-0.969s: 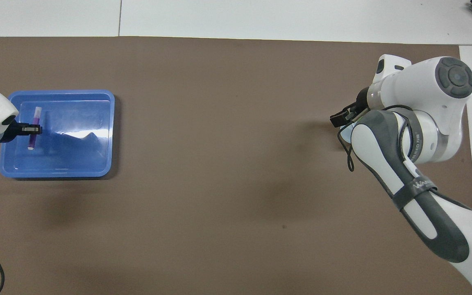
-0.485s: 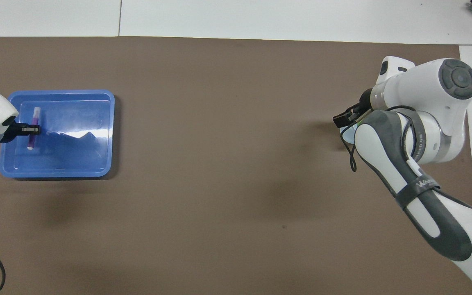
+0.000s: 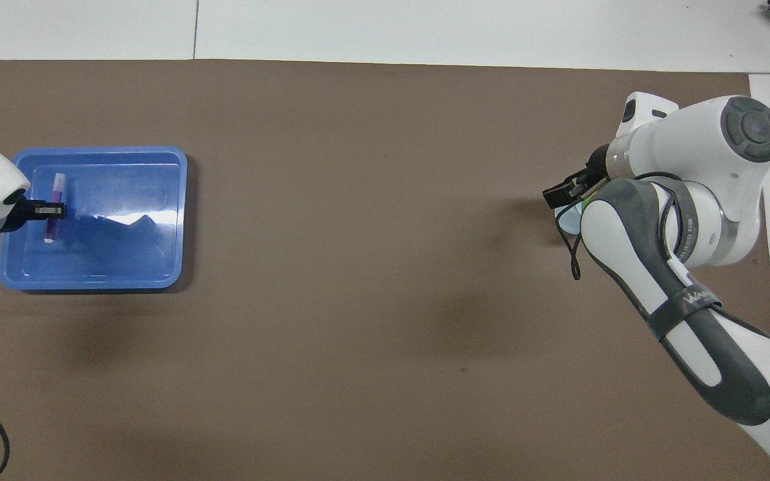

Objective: Right arm passes pens to left for tray arrangement
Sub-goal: 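Lower the purple pen into the blue tray with the left gripper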

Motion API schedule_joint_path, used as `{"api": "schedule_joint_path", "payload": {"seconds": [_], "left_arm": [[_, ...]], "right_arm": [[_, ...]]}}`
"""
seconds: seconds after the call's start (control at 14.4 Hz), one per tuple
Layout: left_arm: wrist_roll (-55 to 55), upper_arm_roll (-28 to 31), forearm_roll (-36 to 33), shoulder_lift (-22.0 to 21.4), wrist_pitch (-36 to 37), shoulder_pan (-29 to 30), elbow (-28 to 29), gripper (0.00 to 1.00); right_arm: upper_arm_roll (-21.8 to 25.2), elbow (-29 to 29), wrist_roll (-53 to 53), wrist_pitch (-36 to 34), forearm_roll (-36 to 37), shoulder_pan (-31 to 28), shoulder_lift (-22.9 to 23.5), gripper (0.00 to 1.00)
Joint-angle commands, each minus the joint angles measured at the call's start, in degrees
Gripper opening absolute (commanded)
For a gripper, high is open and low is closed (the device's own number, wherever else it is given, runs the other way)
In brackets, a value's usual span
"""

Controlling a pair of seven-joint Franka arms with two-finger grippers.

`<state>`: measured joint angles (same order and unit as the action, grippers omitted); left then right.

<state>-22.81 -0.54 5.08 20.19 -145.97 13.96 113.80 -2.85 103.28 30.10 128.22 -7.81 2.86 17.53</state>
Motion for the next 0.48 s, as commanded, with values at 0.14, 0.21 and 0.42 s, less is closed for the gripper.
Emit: {"api": "schedule_joint_path", "payload": {"seconds": [0.14, 0.21, 0.42], "left_arm": [[-0.2, -0.3, -1.3, 0.7, -0.5, 0.5, -0.9, 0.75], [-0.1, -0.3, -1.3, 0.8, -0.2, 0.5, -0.9, 0.75], [0.0, -0.4, -1.3, 0.7, 0.2, 0.5, -1.2, 0.85]], "right_arm": [[-0.6, 0.7, 0.3, -2.0, -1.0, -0.4, -1.4, 1.00], [-0.6, 0.5, 0.2, -2.2, -1.0, -0.4, -1.4, 1.00], [-0.7, 0.4, -0.5, -2.5, -1.0, -0.3, -1.4, 1.00]]}}
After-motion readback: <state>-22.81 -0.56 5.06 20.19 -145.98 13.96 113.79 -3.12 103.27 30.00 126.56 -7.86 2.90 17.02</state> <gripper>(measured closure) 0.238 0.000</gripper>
